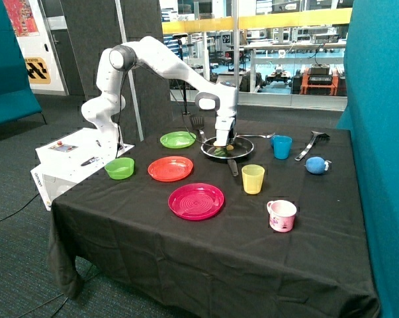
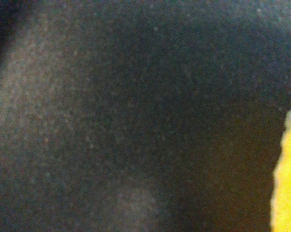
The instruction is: Cook the vegetables
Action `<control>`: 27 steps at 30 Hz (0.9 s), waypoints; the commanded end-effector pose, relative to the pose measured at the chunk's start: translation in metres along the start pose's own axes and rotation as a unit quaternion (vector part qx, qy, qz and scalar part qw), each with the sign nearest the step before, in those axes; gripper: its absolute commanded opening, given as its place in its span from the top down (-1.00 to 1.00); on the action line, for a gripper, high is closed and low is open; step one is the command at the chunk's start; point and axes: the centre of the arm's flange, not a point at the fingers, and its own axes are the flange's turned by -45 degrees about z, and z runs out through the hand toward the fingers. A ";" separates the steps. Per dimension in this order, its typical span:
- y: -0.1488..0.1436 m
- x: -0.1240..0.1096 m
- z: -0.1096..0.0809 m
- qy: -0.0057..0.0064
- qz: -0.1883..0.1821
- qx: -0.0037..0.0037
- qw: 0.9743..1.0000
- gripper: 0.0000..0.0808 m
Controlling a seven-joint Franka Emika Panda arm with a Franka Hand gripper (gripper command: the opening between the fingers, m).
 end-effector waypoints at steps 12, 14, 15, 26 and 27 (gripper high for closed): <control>-0.007 -0.008 -0.005 0.006 -0.007 0.002 1.000 -0.87; -0.007 -0.008 -0.005 0.006 -0.008 0.002 1.000 -0.90; -0.007 -0.008 -0.005 0.006 -0.008 0.002 1.000 -0.89; -0.007 -0.013 -0.012 0.006 -0.009 0.002 1.000 -0.83; -0.007 -0.013 -0.013 0.006 -0.010 0.002 1.000 -0.82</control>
